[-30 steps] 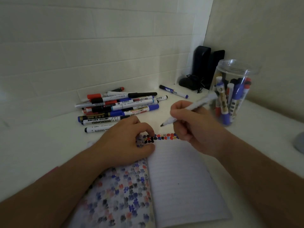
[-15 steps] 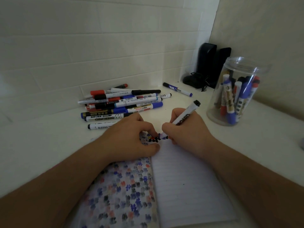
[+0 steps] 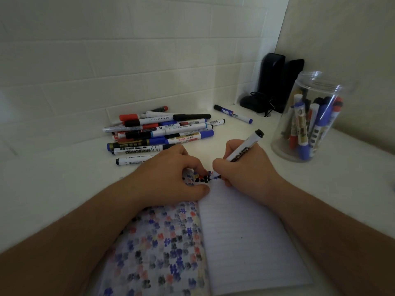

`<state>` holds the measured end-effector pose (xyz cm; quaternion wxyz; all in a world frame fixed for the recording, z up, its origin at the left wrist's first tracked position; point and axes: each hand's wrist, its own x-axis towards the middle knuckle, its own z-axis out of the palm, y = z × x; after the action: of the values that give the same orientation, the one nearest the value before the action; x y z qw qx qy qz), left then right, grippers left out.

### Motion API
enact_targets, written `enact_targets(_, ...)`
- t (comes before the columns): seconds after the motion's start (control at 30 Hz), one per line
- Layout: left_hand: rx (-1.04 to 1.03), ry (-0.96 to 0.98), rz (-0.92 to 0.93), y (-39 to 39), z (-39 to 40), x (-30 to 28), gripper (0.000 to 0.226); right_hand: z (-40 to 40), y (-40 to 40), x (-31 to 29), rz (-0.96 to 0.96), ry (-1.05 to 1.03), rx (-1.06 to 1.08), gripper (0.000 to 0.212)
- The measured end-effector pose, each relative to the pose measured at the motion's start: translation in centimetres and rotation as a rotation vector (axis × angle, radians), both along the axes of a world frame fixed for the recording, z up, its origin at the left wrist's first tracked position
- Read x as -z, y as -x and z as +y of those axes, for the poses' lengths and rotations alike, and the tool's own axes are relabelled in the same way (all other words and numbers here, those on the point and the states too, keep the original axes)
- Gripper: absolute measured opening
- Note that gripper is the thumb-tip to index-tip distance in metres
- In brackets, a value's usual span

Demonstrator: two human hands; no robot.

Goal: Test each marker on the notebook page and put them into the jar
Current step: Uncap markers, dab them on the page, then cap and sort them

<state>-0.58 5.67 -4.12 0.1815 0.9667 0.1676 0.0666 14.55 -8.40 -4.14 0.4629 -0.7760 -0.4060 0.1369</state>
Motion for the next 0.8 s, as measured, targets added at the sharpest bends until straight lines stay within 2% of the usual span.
enact_targets(0.23, -0.001, -0.006, 0.010, -0.04, -0.01, -0.04, 0.050, 0.35, -0.32, 0.45, -0.028, 0.018, 0.017, 0.029)
enact_targets(0.47, 0.002, -0.002, -0.006, 0.03, -0.01, 0.03, 0.042, -0.06, -0.07, 0.02, 0.048, -0.032, -0.013, 0.026)
enact_targets(0.6, 0.001, -0.010, -0.008, 0.05, 0.07, 0.13, 0.043, 0.04, 0.06, 0.12, 0.006, -0.011, -0.031, 0.024)
enact_targets(0.8, 0.003, -0.004, -0.008, 0.00, 0.01, 0.12, 0.039, 0.23, -0.25, 0.48, -0.025, -0.012, 0.003, 0.033)
